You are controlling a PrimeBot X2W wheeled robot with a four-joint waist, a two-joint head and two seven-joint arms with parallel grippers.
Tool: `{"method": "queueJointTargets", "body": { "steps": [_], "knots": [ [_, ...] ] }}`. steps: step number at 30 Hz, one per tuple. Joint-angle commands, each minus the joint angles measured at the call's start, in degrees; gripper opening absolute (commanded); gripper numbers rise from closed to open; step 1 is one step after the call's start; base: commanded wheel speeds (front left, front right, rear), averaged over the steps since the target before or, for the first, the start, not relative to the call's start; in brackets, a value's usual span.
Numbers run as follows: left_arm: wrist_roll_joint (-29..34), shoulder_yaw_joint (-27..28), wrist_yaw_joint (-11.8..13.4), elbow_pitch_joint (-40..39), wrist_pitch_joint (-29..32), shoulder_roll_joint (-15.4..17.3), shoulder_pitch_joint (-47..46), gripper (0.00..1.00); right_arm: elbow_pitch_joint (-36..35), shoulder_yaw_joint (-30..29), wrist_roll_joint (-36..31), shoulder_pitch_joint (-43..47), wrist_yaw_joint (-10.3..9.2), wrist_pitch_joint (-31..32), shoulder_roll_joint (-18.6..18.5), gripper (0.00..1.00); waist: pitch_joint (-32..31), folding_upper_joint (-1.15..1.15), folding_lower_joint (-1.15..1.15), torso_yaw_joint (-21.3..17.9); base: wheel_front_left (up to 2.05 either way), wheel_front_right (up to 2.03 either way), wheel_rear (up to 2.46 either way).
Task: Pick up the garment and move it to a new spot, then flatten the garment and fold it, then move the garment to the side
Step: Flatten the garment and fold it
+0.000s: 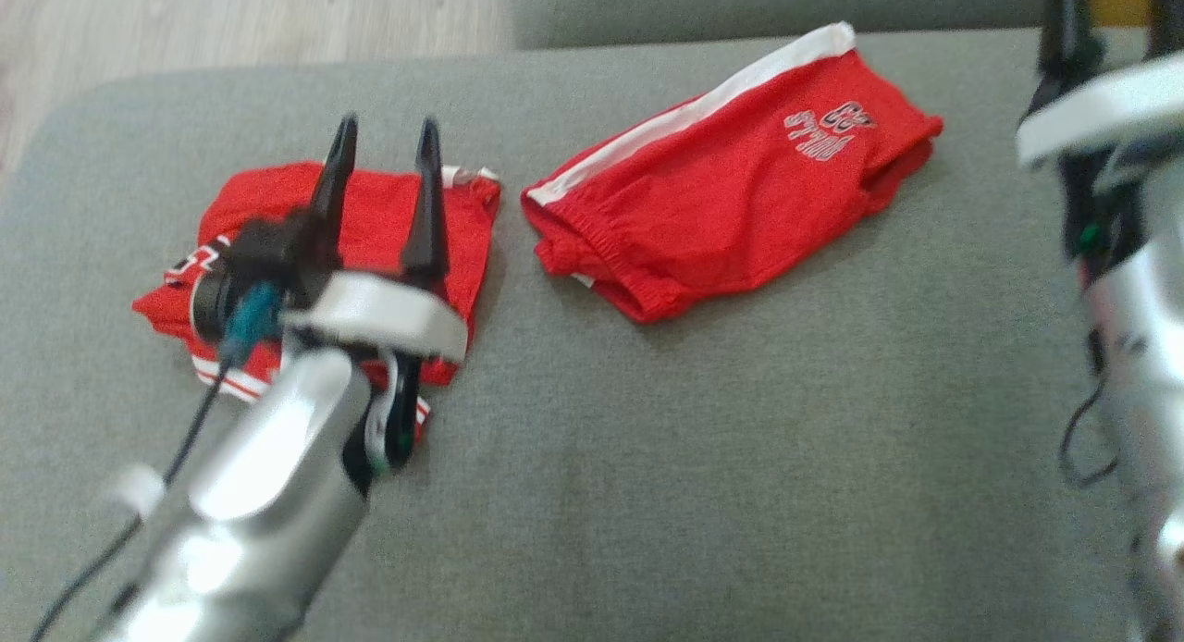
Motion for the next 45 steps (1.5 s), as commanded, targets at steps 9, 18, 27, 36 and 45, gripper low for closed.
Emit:
{"method": "queueJointTargets", "body": {
  "steps": [9,18,27,36,45],
  "knots": [
    [10.8,11.1,0.1,-6.4,-0.4,-1.0,15.6,1.00,-17.5,-8.1,-8.7,25.6,-0.05,-0.6,11.4,1.00,-5.0,0.00,0.02,-1.7,0.00,0.00,0.00],
    [16.9,14.2,-2.0,-3.8,-0.5,-5.1,23.8,1.00,-23.1,-5.5,-8.3,38.3,-0.05,-0.6,12.3,1.00,-4.7,0.00,0.02,-2.0,0.00,0.00,0.00],
    [21.0,16.7,-5.0,-4.2,-0.5,-6.8,20.1,1.00,-25.2,-7.6,-11.2,31.8,-0.05,4.0,12.3,1.00,1.6,0.00,0.02,0.3,0.00,0.00,0.00],
    [23.7,17.6,-7.9,-3.6,-0.5,-9.5,15.7,1.00,-14.0,-20.9,-19.0,12.4,-0.05,16.7,12.3,1.00,10.7,0.00,0.02,5.3,0.00,0.00,0.00],
    [25.0,18.6,-10.3,-2.0,-0.5,-12.0,13.7,1.00,3.4,-37.9,-32.9,-1.4,-0.05,21.9,9.5,1.00,14.4,0.00,0.02,10.0,0.00,0.00,0.00]
  ]
}}
